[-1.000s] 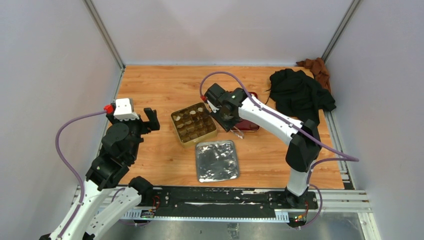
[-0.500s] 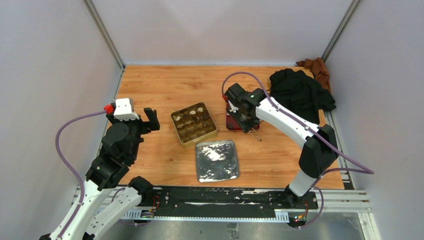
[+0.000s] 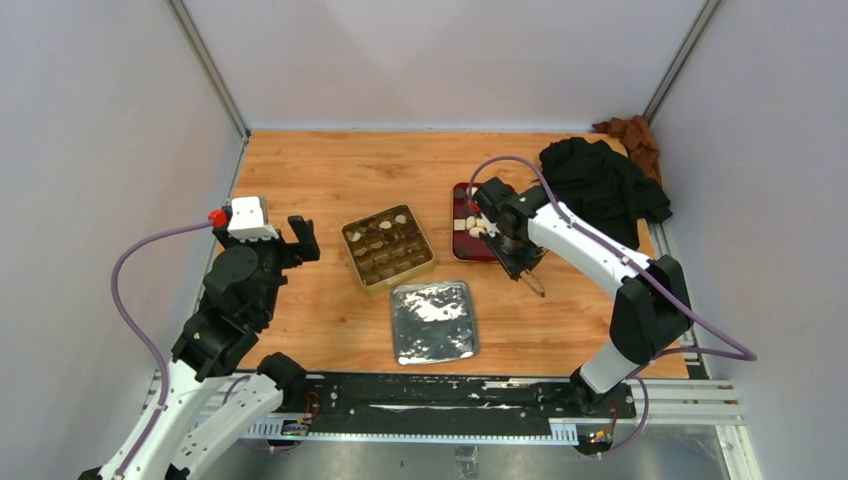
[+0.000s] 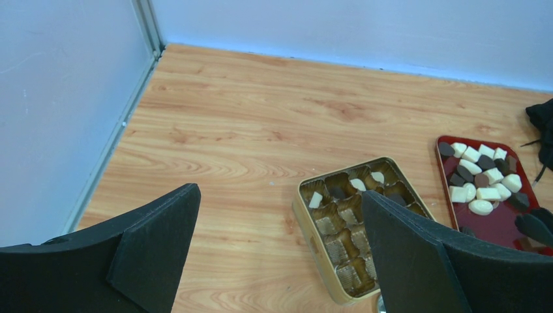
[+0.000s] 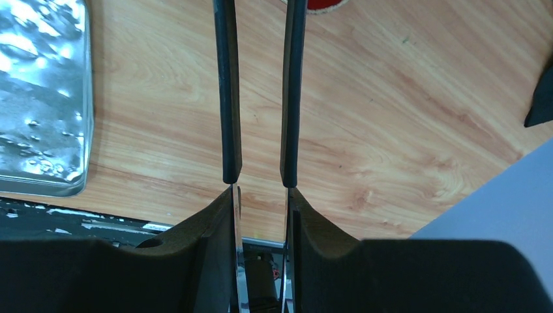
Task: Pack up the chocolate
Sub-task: Pick up the fake chocolate from the plate.
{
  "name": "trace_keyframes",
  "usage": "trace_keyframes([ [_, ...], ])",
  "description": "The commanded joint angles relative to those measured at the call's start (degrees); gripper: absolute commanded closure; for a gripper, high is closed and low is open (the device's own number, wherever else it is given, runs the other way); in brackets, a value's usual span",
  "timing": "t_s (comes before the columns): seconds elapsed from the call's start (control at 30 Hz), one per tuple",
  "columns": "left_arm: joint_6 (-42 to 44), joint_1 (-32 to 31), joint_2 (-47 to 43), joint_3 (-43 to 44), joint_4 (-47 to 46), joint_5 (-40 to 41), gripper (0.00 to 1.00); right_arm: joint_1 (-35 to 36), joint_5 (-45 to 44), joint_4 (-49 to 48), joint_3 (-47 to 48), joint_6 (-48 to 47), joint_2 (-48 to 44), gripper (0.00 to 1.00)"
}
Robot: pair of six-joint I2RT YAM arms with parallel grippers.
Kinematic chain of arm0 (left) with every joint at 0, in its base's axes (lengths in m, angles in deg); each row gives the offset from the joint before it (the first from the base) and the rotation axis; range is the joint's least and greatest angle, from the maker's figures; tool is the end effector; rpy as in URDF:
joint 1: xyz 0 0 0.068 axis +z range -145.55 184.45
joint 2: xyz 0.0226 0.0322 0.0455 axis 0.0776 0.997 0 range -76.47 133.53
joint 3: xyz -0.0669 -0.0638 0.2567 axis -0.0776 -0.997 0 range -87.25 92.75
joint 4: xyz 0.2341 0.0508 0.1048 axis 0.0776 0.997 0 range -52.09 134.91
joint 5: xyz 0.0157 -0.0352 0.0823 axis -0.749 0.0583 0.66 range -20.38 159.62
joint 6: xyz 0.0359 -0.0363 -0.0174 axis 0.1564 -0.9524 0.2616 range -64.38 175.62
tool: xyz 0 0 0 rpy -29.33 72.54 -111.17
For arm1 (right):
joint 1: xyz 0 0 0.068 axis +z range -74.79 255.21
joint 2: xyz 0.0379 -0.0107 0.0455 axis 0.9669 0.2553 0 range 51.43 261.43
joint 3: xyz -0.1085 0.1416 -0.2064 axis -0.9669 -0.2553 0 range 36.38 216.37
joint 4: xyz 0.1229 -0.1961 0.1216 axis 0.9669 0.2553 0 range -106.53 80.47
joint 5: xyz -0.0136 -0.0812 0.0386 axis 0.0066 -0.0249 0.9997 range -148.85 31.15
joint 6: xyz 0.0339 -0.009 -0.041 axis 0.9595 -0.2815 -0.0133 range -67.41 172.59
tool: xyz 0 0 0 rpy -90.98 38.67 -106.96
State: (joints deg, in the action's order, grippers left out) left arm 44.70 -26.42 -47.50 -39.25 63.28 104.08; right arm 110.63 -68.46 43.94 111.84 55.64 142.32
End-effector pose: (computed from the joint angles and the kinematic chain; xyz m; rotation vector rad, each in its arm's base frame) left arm 0.0994 -0.0360 0.3667 -0.1604 1.6543 -0.0473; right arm 0.2502 0.1707 0.2643 -0.7667 2.7477 -0.1100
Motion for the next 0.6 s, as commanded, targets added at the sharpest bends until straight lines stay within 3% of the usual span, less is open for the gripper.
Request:
trace_keyframes([
  [0.0,-0.1,0.2,-0.1,-0.6,-1.2,-0.3,0.00,-2.5,0.3,2.0,-2.6,0.4,-2.2,0.65],
  [0.57,-0.1,0.1,-0.1,-0.6,-1.3,-0.4,0.00,-7.4,2.5,0.8,-6.9,0.4,-3.1,0.64],
])
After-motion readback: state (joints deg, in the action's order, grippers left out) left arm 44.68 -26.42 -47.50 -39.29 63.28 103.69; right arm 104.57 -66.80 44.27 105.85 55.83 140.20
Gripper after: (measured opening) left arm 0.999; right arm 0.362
